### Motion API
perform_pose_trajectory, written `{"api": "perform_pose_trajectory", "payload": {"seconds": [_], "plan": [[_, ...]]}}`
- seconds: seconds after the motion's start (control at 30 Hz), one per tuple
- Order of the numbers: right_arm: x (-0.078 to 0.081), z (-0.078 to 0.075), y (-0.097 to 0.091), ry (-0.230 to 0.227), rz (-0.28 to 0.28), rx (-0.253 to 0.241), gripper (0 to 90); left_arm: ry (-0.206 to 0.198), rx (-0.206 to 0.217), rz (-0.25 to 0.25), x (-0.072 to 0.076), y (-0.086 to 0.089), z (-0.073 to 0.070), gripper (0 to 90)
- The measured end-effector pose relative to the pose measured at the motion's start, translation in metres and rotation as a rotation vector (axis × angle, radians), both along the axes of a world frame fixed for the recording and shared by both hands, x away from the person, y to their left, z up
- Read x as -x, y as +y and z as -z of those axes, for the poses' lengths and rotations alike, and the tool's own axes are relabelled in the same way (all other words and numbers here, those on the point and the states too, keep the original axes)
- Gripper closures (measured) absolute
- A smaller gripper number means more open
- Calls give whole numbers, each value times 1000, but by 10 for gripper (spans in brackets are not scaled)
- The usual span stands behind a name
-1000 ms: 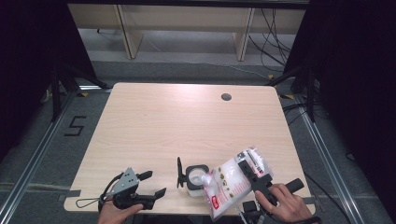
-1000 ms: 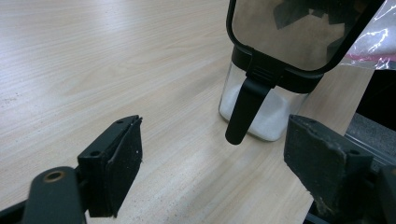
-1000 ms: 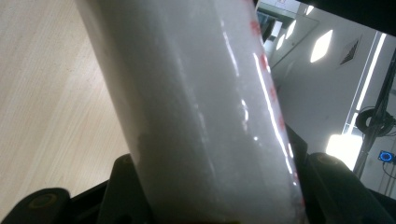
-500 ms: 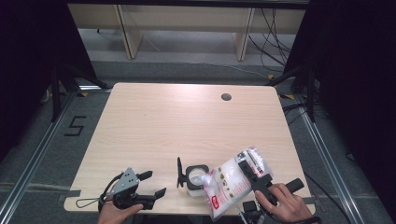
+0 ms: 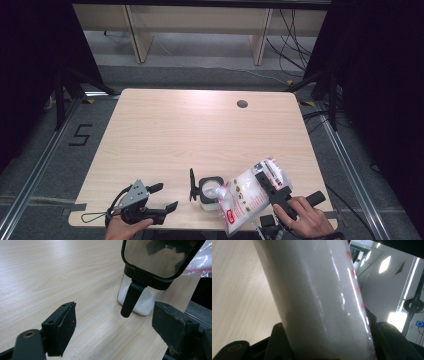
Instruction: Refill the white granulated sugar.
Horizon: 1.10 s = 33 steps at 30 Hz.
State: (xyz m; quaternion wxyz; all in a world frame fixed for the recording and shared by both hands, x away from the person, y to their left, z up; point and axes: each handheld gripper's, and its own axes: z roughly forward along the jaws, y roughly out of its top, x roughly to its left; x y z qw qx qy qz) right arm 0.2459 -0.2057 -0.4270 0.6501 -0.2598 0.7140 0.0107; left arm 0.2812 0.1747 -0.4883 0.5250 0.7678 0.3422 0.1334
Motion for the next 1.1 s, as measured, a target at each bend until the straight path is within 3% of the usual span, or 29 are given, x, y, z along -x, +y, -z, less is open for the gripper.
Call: {"api": "perform_pose_trajectory", "payload": {"seconds": [0.03,0.27,0.47,0.63,0.9,1.1], "plan": [[0,-1,1,-11,-15,8,534,0,-2,1,0,0,0,189],[0,3,-2,15,19,-23,536,0,-2,1,0,0,0,189],[-3,4,-3,23,16,-11,541,0,5,4,0,0,0,189],[-3,6,-4,20,18,-18,543,-1,4,5,0,0,0,189],[-4,7,-2,7,20,11,548,-1,4,6,0,0,0,189],[-3,8,-4,8,34,-5,550,-5,1,10,-1,0,0,189]]}}
